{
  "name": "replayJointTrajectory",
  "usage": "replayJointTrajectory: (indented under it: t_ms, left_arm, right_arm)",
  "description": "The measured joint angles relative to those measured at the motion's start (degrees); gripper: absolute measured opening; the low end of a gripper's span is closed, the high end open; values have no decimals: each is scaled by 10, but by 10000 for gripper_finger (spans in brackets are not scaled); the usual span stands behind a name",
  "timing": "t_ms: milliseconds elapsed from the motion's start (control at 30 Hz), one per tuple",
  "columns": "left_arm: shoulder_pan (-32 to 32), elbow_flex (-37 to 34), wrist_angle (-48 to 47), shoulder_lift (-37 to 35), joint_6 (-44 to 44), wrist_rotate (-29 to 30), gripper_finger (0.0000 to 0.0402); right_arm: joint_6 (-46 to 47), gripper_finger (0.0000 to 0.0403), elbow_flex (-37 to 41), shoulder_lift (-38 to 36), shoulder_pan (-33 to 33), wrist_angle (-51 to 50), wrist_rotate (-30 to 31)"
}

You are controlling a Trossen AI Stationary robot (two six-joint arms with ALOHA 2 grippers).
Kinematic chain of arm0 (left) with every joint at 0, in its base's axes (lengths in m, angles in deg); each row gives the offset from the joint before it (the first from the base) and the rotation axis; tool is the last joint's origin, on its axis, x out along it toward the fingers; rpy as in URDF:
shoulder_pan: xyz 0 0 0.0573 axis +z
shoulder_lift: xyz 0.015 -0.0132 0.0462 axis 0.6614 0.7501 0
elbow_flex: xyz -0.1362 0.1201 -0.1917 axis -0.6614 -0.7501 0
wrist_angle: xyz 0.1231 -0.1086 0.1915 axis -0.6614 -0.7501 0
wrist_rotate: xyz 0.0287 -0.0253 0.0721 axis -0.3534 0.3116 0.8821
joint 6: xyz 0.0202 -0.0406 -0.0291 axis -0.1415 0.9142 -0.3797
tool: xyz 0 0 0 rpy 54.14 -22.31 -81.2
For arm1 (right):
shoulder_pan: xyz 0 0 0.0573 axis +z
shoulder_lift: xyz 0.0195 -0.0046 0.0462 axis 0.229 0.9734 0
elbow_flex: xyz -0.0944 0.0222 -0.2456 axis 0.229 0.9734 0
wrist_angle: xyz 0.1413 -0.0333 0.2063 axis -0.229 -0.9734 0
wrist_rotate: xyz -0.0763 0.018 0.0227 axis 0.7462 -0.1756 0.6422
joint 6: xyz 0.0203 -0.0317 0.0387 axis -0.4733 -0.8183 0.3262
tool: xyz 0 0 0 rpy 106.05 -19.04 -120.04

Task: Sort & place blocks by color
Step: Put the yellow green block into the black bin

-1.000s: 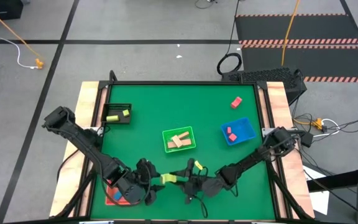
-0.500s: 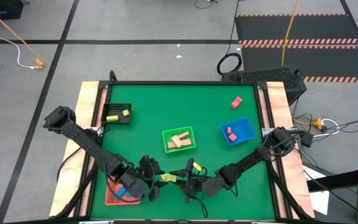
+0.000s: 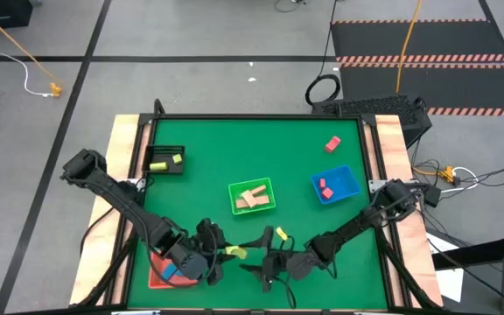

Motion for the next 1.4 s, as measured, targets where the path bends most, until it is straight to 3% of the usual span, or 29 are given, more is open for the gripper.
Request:
replayJointTrajectory:
  t_ms: [233,500,700,933,1167,1400]
  left_arm:
    - [7,0,-40,0,5,5,133]
    - [46,0,-168,-32,5,27,133]
    - [92,0,-310,-81,28,73,133]
    - [146,0,-465,-151,44,84,133]
    - [215,-1,-623,-214,90,105,133]
    - [282,-87,-644,-294,107,93,133]
  right_arm:
    - [99,328,7,-28,22,-65,41]
    - [293,332,48,-166,25,-289,66]
    - [355,333,131,-276,16,-310,66]
    - [447,333,272,-389,14,-230,65]
    - [467,333,412,-430,14,-8,65]
    - [409,333,447,-430,0,74,64]
